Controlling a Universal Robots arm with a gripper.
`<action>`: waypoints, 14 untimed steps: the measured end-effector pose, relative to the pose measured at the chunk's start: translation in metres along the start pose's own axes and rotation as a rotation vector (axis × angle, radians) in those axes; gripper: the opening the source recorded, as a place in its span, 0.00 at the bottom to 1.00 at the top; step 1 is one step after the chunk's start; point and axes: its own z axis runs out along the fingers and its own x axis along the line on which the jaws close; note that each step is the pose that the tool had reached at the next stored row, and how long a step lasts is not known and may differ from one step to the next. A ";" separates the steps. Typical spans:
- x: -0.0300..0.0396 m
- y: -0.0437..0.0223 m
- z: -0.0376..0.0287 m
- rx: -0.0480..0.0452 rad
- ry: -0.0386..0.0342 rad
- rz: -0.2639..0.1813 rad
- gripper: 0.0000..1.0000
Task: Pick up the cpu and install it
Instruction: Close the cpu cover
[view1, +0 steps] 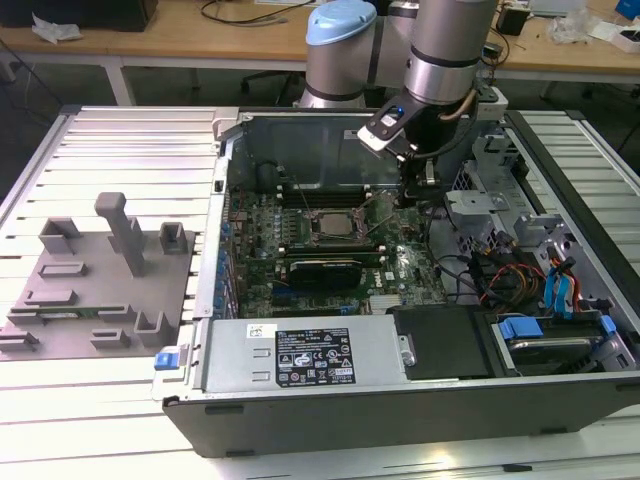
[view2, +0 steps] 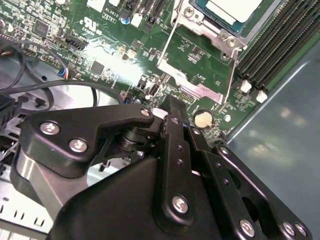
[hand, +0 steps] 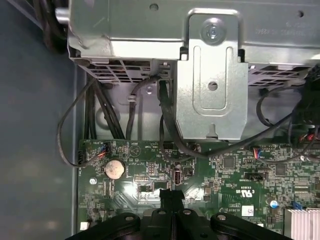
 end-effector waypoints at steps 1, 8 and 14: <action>0.0001 0.0000 0.0016 0.0000 0.0000 0.000 0.11; 0.0002 -0.0089 0.0018 -0.0024 0.0098 0.000 0.11; 0.0006 -0.0246 0.0014 -0.0148 0.0121 0.001 0.11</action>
